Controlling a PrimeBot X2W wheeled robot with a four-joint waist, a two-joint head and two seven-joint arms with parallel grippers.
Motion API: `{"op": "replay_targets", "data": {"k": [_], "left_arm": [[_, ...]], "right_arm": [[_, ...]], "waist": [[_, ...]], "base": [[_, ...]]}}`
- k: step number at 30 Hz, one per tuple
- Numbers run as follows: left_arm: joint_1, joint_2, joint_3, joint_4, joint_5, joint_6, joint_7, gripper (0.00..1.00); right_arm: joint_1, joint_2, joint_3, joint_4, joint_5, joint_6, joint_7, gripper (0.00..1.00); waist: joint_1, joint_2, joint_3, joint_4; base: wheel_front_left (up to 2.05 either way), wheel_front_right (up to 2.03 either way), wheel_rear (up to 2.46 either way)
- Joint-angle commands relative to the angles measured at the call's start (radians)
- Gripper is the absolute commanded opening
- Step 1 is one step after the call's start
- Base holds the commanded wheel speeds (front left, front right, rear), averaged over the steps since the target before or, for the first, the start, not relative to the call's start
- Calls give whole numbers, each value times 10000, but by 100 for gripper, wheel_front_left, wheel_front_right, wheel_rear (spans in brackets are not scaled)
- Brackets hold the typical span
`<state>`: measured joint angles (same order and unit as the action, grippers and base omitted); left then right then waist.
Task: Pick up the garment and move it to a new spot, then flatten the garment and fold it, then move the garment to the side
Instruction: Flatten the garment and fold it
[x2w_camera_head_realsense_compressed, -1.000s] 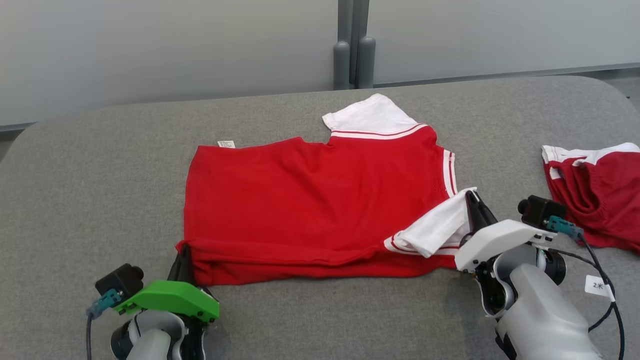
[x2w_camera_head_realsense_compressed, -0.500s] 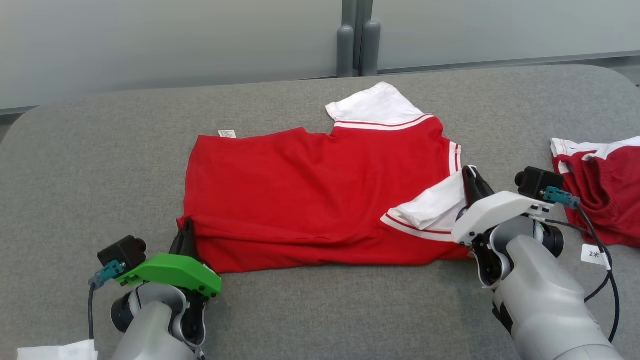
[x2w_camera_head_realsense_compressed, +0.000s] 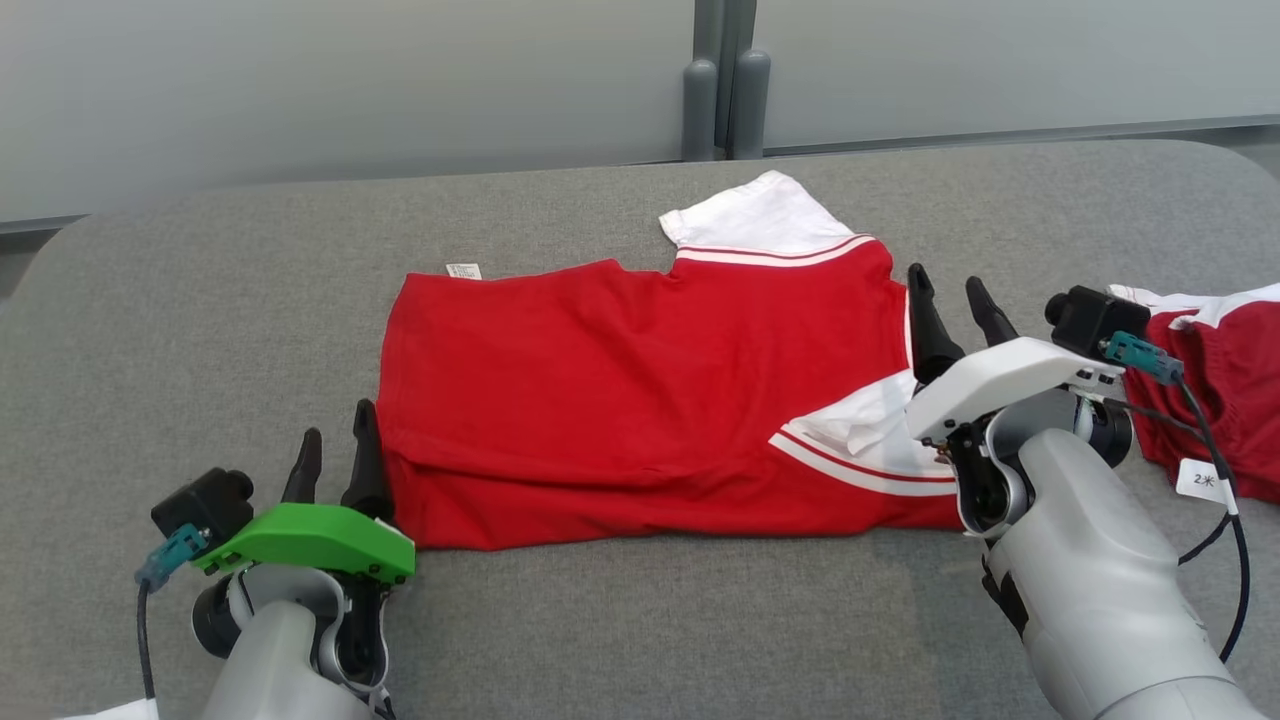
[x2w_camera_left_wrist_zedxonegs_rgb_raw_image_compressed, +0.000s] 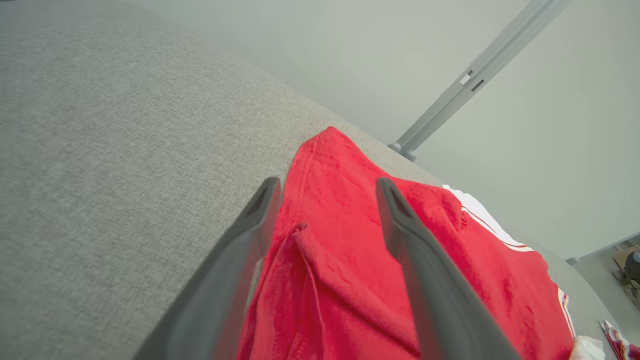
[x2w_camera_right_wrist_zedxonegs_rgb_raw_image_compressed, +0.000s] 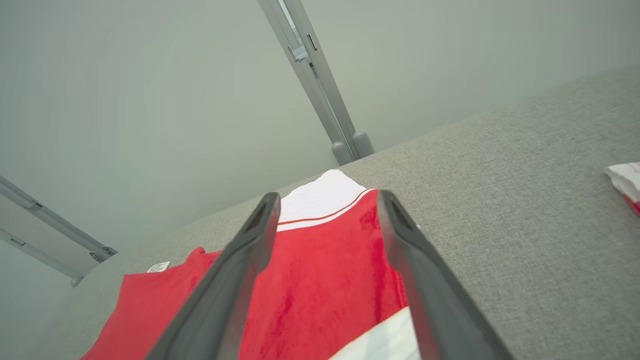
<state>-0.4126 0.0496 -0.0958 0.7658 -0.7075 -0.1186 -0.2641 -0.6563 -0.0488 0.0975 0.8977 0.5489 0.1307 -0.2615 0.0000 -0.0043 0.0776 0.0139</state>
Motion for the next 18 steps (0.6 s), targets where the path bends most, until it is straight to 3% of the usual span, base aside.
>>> {"op": "replay_targets", "data": {"k": [1, 8, 18], "left_arm": [[289, 56, 142, -170, 114, -32, -4, 100], [1259, 48, 364, -763, 408, -52, -3, 100], [2509, 31, -58, -1185, 306, 53, 64, 100]], "right_arm": [[252, -34, -52, -252, -129, 1, -38, 100], [1075, -36, -470, -1468, -778, 1, -38, 100], [2806, -34, -1020, -3060, -1400, 1, -37, 100]], "waist": [[0, 43, -62, -26], [0, 43, -394, -84], [0, 43, -886, -219]], "base": [[0, 0, 0], [0, 0, 0], [0, 0, 0]]}}
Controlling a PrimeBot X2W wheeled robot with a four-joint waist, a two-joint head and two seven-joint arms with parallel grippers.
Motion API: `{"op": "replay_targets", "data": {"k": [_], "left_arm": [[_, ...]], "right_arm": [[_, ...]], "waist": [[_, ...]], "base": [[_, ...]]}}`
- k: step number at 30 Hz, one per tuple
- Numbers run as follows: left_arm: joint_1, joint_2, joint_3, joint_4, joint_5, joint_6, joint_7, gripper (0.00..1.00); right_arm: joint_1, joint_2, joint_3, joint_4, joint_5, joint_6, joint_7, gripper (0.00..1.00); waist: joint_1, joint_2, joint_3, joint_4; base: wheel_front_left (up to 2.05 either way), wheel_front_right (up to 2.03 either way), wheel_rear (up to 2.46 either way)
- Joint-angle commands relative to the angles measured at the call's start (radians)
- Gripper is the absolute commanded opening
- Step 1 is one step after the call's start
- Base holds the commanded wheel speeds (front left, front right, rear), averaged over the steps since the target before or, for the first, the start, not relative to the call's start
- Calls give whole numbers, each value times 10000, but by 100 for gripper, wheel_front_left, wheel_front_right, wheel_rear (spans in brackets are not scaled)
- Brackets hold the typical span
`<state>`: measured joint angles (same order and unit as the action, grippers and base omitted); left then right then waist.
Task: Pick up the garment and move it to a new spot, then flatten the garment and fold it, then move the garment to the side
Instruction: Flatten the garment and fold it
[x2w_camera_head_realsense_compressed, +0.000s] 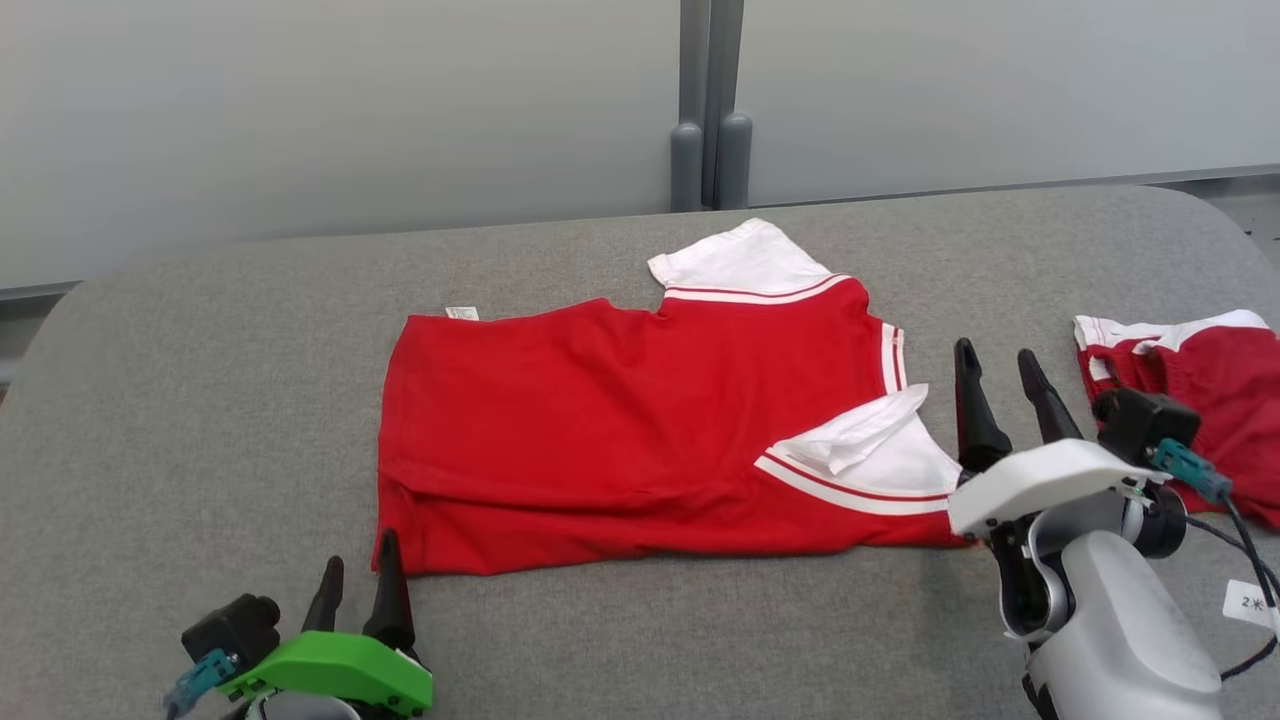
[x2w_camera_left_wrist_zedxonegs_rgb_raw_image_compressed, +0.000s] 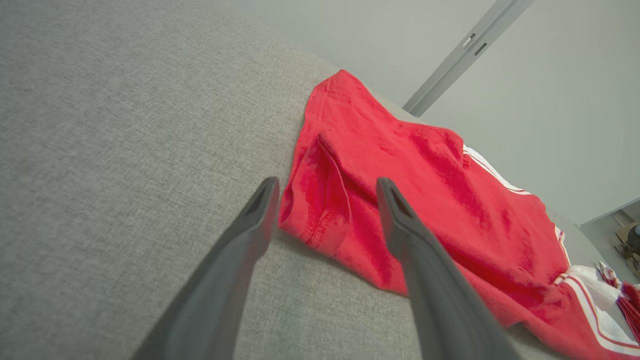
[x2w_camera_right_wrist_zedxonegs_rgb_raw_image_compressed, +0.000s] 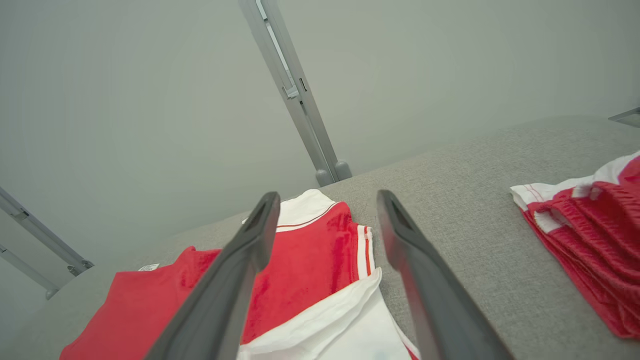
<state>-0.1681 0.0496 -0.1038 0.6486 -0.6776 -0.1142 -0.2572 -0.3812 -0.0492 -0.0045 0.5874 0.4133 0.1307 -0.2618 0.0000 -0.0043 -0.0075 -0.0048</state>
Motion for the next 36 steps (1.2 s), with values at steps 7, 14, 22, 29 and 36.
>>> {"op": "replay_targets", "data": {"k": [7, 14, 22, 29, 36], "left_arm": [[564, 29, -701, -41, -388, 363, 349, 100], [290, 29, -1155, 454, -677, 695, 596, 100], [-320, 29, -1101, 1313, -1142, 726, 462, 100], [-906, 27, -806, 1982, -1459, 699, 211, 100], [-1387, 92, -477, 2719, -1721, 533, 89, 3]], "right_arm": [[1295, -29, -81, -892, -392, 1, -33, 100], [2167, -29, -15, -1208, -164, 1, -34, 100], [2577, -29, 361, -1261, 67, 1, -34, 100], [2570, -31, 398, -1285, 44, 1, -34, 100], [2527, -31, 538, -1174, 183, 1, -34, 100]], "waist": [[0, 43, -177, -174], [0, 43, -128, -424], [0, 43, 43, -732], [0, 43, 217, -830], [0, 43, 352, -844]], "base": [[0, 0, 0], [0, 0, 0], [0, 0, 0], [0, 0, 0], [0, 0, 0]]}}
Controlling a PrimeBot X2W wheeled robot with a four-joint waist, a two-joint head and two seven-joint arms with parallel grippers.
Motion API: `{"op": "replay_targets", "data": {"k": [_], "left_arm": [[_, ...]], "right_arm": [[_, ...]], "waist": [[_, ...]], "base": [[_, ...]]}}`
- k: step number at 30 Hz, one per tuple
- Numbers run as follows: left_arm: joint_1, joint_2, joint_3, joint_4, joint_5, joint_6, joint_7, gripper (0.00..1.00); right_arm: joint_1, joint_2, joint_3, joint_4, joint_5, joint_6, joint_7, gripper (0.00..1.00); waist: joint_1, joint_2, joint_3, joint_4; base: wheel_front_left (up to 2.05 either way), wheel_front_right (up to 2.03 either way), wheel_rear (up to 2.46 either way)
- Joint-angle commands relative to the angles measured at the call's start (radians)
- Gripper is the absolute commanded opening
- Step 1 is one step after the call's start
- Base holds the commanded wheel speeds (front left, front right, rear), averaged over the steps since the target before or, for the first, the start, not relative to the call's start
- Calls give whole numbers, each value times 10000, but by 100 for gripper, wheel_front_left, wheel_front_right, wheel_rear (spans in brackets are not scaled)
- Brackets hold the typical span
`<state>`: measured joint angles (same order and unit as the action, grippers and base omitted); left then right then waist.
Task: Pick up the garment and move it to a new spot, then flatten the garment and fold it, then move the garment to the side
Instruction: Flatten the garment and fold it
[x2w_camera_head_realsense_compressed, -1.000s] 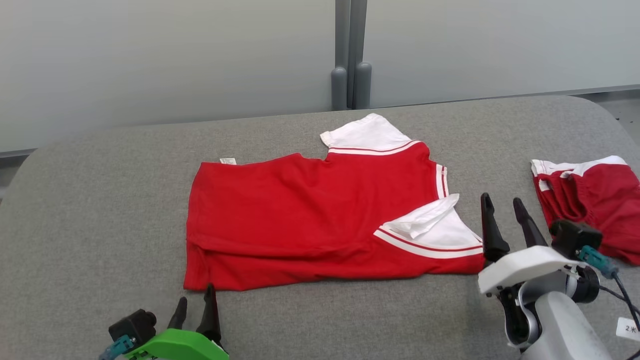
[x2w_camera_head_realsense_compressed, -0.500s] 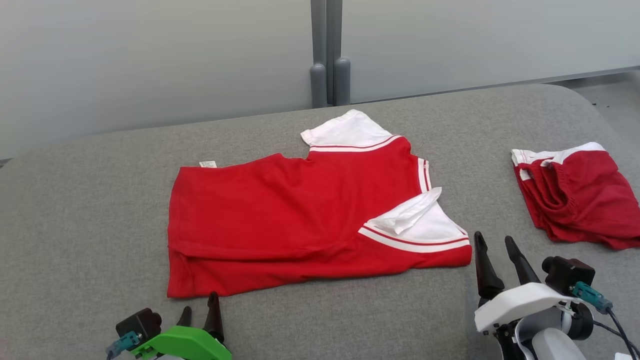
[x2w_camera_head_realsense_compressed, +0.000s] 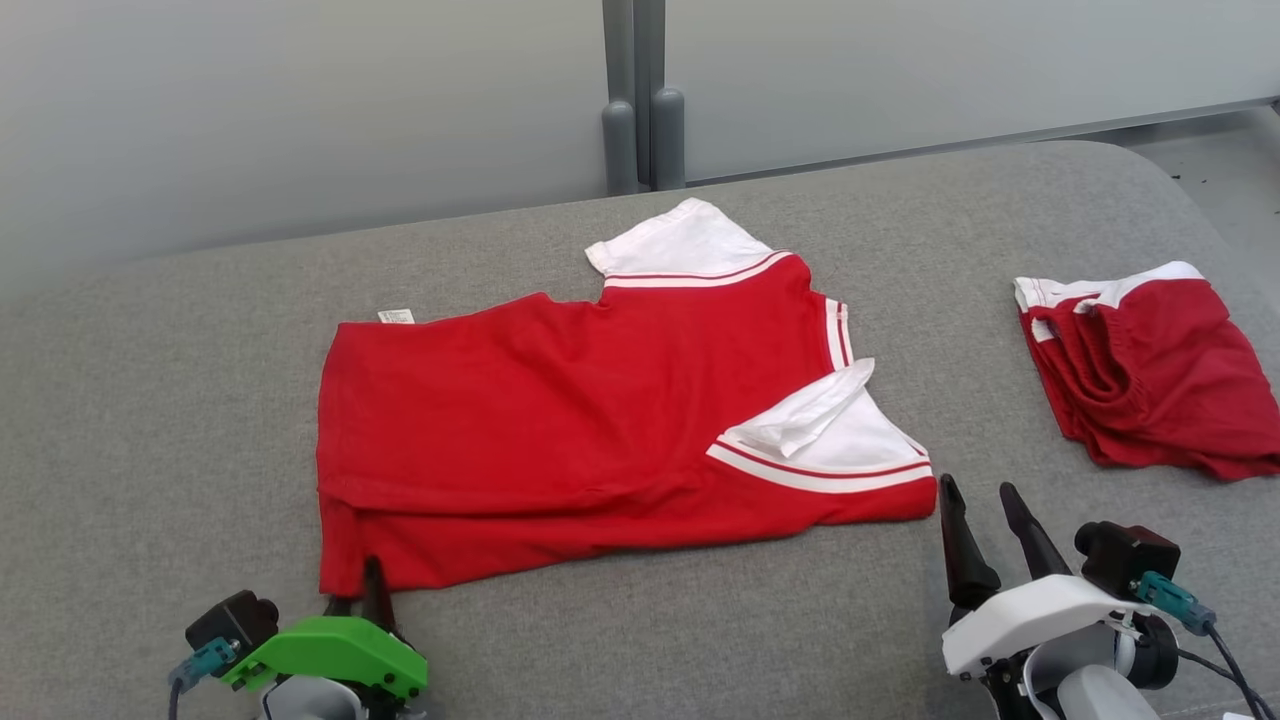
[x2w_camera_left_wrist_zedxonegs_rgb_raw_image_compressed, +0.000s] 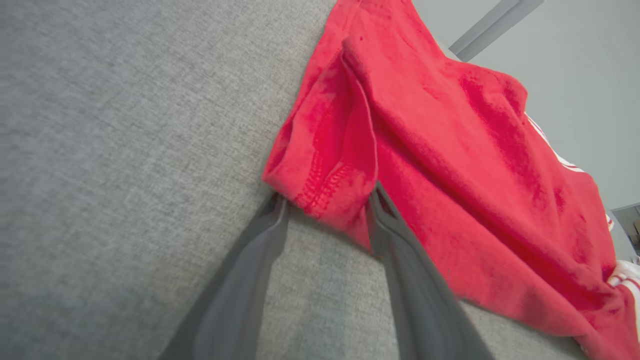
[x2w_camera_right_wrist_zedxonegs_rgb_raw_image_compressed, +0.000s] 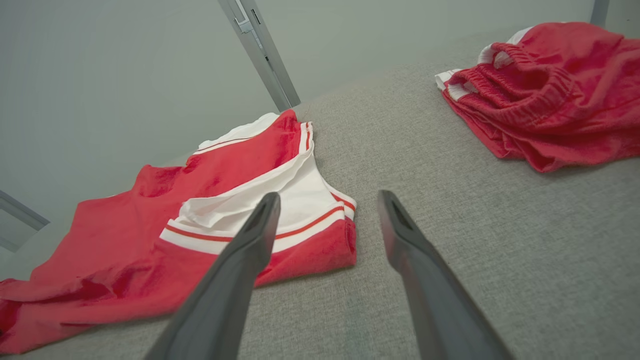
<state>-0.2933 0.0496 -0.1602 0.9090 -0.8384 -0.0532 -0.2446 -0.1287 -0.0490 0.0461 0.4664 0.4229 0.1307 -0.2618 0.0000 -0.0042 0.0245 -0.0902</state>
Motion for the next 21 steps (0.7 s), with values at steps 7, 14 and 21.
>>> {"op": "replay_targets", "data": {"k": [7, 14, 21], "left_arm": [[-357, 121, 334, 408, -301, -341, -132, 0], [-423, 99, 588, 232, -524, -608, -223, 0], [-436, 70, 596, 85, -533, -702, -219, 0]], "right_arm": [[49, -31, 196, 283, 297, 1, -34, 100], [-114, -32, 538, 979, 754, 1, 105, 100], [-729, -32, 723, 1985, 1628, 1, 182, 100]], "waist": [[0, 42, 117, 117], [0, 42, 183, 236], [0, 42, 309, 344]], "base": [[0, 0, 0], [0, 0, 0], [0, 0, 0]]}}
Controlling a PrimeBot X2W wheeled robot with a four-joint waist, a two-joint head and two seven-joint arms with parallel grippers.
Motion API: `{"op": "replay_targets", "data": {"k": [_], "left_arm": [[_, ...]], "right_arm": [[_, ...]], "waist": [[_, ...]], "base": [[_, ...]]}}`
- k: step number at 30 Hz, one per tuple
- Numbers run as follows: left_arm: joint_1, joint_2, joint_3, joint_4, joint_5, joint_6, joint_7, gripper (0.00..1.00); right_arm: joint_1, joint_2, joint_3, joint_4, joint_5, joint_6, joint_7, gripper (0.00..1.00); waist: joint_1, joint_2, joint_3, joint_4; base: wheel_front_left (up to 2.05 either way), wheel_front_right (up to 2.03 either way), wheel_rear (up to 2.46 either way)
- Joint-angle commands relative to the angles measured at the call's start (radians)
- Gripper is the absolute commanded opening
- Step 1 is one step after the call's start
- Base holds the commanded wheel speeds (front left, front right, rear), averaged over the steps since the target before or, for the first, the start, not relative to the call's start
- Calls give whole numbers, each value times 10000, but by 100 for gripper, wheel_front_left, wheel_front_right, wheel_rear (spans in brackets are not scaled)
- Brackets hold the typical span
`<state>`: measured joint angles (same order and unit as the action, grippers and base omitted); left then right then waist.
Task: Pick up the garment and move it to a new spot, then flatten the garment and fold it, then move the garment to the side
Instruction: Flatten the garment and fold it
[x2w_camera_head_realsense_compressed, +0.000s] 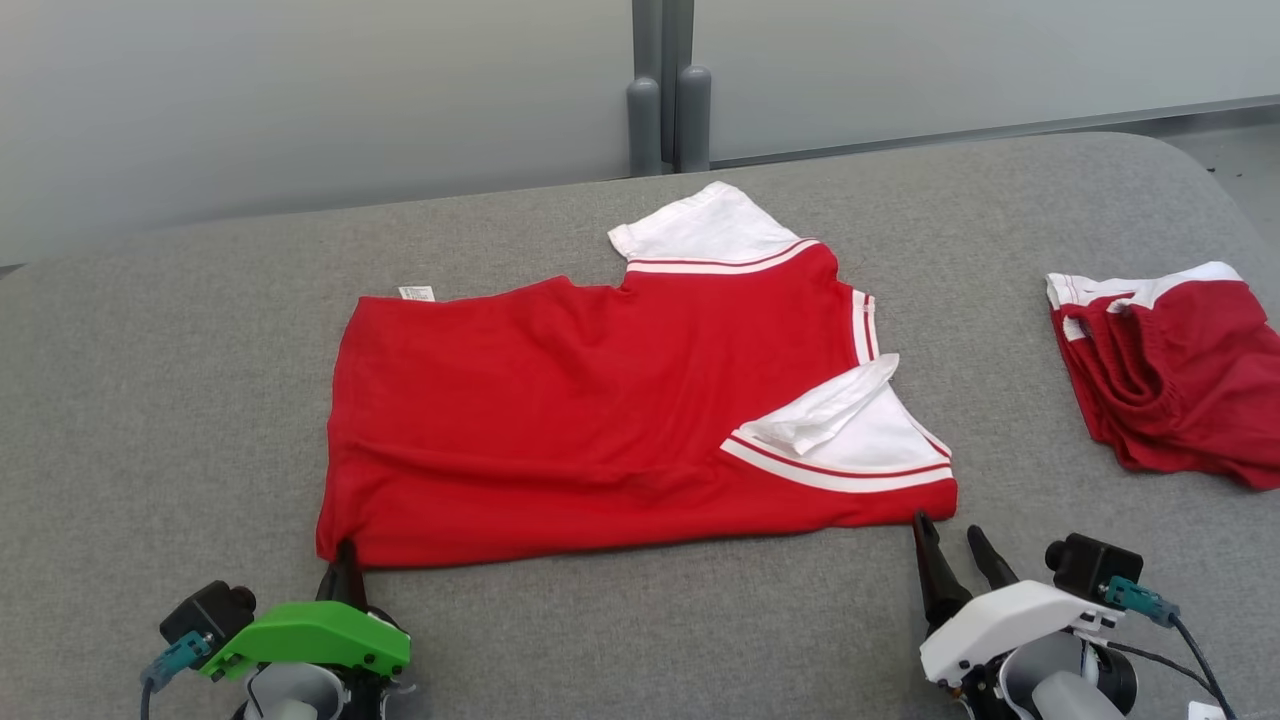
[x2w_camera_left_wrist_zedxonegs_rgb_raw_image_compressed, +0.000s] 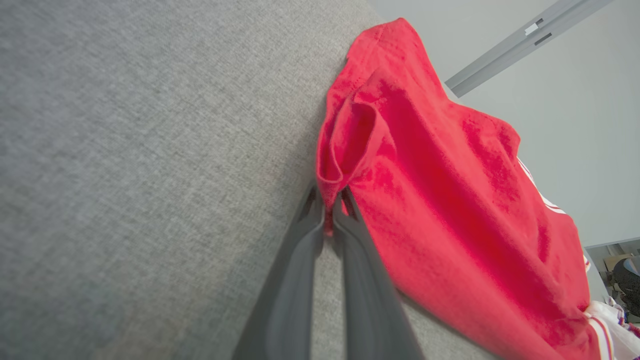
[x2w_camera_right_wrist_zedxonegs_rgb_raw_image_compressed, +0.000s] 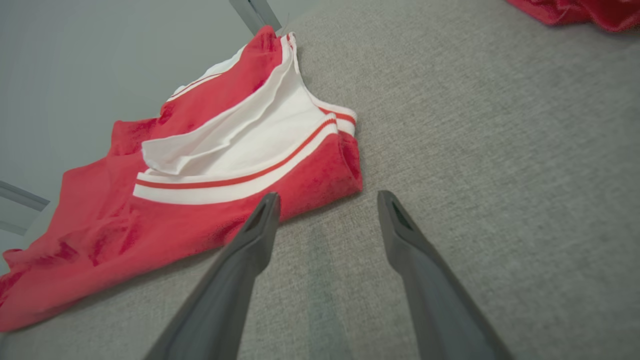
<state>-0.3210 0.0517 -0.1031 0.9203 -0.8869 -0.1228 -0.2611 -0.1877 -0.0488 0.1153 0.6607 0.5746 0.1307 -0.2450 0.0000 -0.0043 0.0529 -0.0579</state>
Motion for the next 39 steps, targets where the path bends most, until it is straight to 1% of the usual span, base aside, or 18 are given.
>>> {"op": "replay_targets", "data": {"k": [1, 5, 10, 11, 12, 13, 15, 16, 20, 26, 30, 34, 37, 39], "left_arm": [[-169, 48, 40, -41, -35, -15, -55, 0], [-211, 36, 72, -154, -120, -54, -56, 0], [-265, 20, -119, -226, -348, -76, -48, 0], [-289, 19, -147, -228, -364, -79, -48, 0], [-312, 15, -169, -225, -405, -82, -48, 0], [-326, 14, -198, -240, -452, -85, -49, 0], [-356, 12, -242, -269, -557, -87, -47, 0], [-382, 13, -231, -300, -607, -88, -47, 0], [-403, 22, -109, -593, -636, -89, -48, 0], [77, 43, -173, -1343, -591, -90, -43, 0], [767, 224, -327, -2157, -716, -86, -36, 0], [1509, 201, -748, -2776, -816, -82, -15, 0], [2119, 177, -1020, -3299, -1062, -82, 171, 0], [2536, 334, -1209, -3594, -1140, -83, 341, 0]], "right_arm": [[-278, -33, 58, 235, 261, 1, 30, 100], [-869, -34, 246, 1047, 928, 1, 89, 100], [-1476, -31, 599, 1857, 1882, 1, 115, 100], [-1585, -31, 689, 1967, 2071, 1, 100, 85], [-1679, -30, 778, 2037, 2229, 1, 82, 49], [-1770, -30, 858, 2112, 2369, 1, 64, 31], [-1963, -30, 990, 2241, 2496, 1, -3, 6], [-2070, -34, 1029, 2263, 2554, 1, -35, 0], [-2309, -39, 1036, 2190, 2497, 1, -149, 0], [-2219, -79, 791, 1667, 2315, 1, -206, 0], [-1715, -335, 514, 960, 2199, 1, -205, 0], [-1115, -539, 332, 523, 1963, 1, -104, 0], [-662, -514, 129, 172, 1841, 1, 122, 0], [-301, -512, -63, -79, 1727, 1, 301, 0]], "waist": [[0, 43, 44, 40], [0, 43, 99, 126], [0, 43, 142, 207], [0, 43, 162, 212], [0, 43, 176, 214], [0, 43, 188, 212], [0, 43, 207, 200], [0, 43, 217, 193], [0, 43, 221, 166], [0, 43, 152, 137], [0, 43, 63, 177], [0, 43, -25, 221], [0, 43, -98, 238], [0, 43, -165, 253]], "base": [[0, 0, 0], [0, 0, 0], [0, 0, 0], [0, 0, 0], [0, 0, 0], [0, 0, 0], [0, 0, 0], [0, 0, 0], [0, 0, 0], [0, 0, 0], [0, 0, 0], [0, 0, 0], [0, 0, 0], [0, 0, 0]]}}
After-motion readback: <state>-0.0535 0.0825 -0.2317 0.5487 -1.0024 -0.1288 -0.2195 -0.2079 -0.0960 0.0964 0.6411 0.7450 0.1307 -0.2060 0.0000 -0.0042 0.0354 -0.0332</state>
